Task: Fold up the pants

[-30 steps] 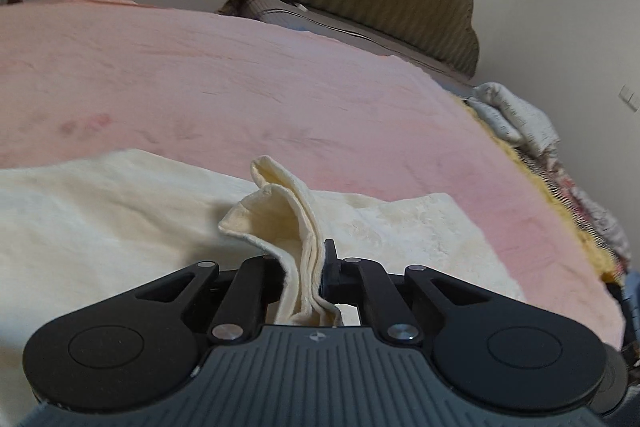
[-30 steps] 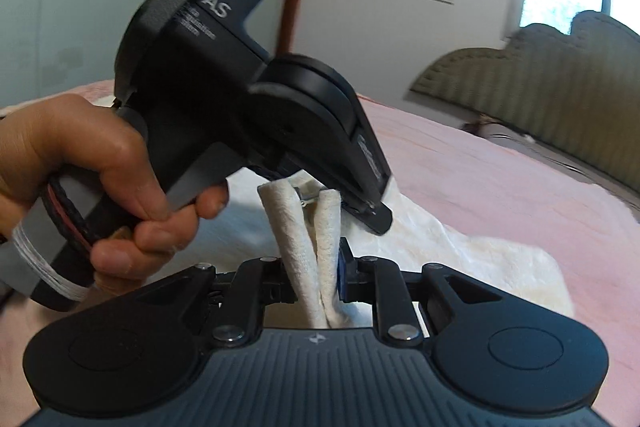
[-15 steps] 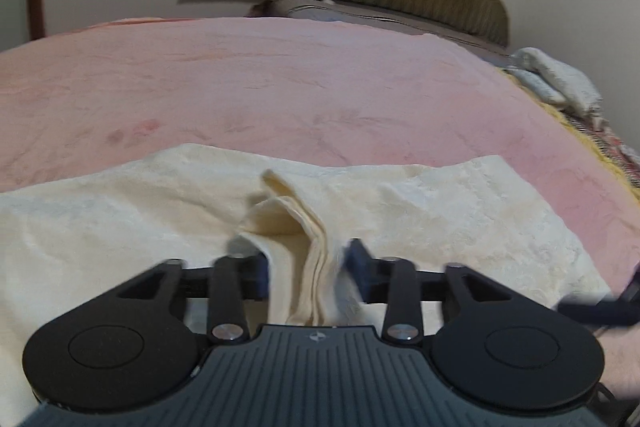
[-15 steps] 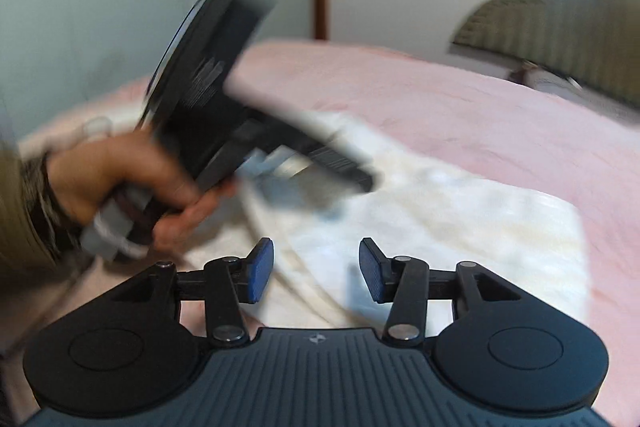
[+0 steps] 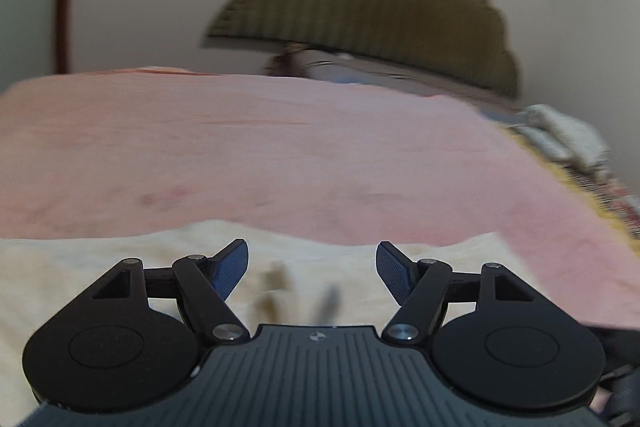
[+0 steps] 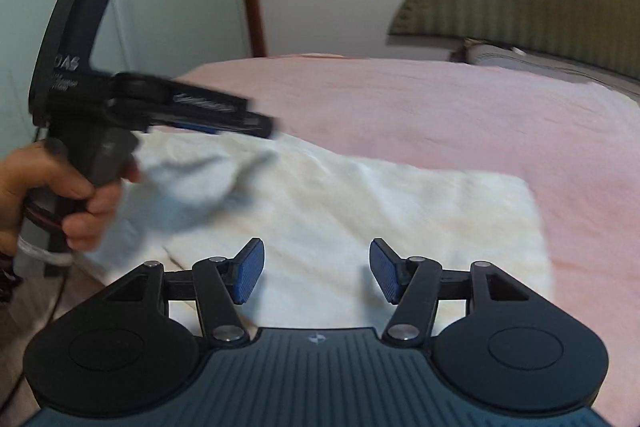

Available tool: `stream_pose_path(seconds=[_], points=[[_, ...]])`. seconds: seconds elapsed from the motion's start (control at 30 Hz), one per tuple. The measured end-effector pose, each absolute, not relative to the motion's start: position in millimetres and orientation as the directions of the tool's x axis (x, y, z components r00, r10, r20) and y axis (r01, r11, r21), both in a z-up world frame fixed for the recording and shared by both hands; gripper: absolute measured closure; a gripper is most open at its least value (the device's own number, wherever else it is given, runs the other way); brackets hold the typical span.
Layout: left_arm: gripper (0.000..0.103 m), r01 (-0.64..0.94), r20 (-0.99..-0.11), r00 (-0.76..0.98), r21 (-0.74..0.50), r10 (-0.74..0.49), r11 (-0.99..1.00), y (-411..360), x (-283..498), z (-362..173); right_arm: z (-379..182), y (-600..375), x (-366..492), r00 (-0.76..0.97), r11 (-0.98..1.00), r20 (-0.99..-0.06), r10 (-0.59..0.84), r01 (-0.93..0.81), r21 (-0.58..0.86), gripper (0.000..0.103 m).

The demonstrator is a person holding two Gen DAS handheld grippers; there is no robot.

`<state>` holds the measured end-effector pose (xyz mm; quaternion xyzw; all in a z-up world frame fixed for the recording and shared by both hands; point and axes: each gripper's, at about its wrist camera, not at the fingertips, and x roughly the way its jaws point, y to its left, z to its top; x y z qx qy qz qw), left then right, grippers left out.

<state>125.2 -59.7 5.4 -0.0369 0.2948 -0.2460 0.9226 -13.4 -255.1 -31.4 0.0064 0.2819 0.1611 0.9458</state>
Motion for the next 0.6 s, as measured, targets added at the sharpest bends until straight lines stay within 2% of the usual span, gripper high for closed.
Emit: stream_pose_path(seconds=[0.07,0.17,0.2,0.3,0.37,0.43,0.5,0.6], points=[[0.025,0.478,-0.539,0.656,-0.245,-0.529,0.843,-71,133,-5,-37,-240,-7,0.771,0.937,-0.543,0.333,-0.335,0.100,0.045],[0.026,0.419,-0.648,0.631,-0.177,-0.426,0.890,-84,154,-36,-54,-221,-8,0.731,0.925,-0.588,0.348,-0.370,0.087,0.046],[0.027,0.405,-0.667,0.630,-0.154,-0.397,0.901,-85,158,-44,-57,-217,-12,0.744,0.928,-0.578,0.335,-0.367,0.066,0.044],[0.023,0.420,-0.639,0.664,-0.111,-0.389,0.901,-86,151,-49,-63,-227,-18,0.748,0.930,-0.565,0.347,-0.351,0.106,0.037],[0.015,0.415,-0.635,0.684,-0.065,-0.358,0.908,-90,149,-50,-67,-233,-21,0.754,0.926,-0.547,0.365,-0.353,0.132,0.036],[0.003,0.393,-0.635,0.701,-0.037,-0.325,0.919,-90,148,-52,-68,-233,-24,0.759,0.927,-0.540,0.363,-0.353,0.127,0.033],[0.001,0.379,-0.634,0.703,-0.050,-0.323,0.924,-86,147,-53,-69,-231,-21,0.766,0.932,-0.541,0.347,-0.344,0.110,0.027],[0.001,0.376,-0.629,0.707,-0.055,-0.324,0.925,-83,145,-54,-70,-232,-17,0.766,0.932,-0.540,0.349,-0.344,0.114,0.025]])
